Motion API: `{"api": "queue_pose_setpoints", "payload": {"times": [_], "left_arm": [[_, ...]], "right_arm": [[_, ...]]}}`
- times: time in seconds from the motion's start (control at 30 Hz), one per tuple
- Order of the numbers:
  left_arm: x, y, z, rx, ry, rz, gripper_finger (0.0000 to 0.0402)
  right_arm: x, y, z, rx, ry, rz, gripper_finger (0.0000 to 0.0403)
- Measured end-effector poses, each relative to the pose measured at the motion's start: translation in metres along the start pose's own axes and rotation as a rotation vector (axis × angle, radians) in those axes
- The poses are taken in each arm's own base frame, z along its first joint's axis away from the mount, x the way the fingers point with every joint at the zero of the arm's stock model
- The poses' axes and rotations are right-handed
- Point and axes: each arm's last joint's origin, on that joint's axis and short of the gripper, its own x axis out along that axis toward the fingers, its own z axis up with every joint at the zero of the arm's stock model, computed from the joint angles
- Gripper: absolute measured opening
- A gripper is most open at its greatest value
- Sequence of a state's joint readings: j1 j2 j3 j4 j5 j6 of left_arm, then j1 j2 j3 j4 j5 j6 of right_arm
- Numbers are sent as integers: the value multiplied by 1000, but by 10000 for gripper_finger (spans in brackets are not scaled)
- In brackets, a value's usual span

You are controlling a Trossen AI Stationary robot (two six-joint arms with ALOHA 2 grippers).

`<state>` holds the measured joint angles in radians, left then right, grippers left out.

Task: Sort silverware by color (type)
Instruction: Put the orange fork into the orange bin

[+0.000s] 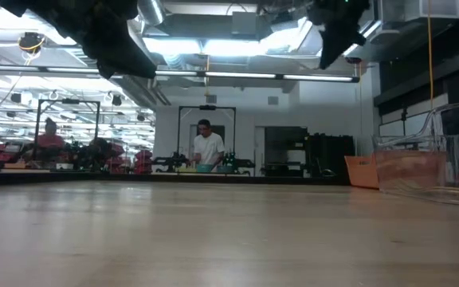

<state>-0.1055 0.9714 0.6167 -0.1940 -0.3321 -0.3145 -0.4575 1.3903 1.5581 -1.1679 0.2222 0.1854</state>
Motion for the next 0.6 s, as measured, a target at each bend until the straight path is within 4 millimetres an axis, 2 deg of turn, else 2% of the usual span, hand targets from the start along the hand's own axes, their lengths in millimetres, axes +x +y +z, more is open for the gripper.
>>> {"api": "queue_pose_setpoints", "payload": {"times": [0.27, 0.47, 0.6], "left_arm": [[0, 0, 0, 0, 0, 0, 77], [0, 0, 0, 0, -1, -1, 77], [0, 0, 0, 0, 0, 0, 77]], "right_arm": [[8, -66, 3, 115, 32, -100, 0], [11, -101, -2, 199, 46, -169, 0], [29, -117, -14, 246, 101, -201, 0]]}}
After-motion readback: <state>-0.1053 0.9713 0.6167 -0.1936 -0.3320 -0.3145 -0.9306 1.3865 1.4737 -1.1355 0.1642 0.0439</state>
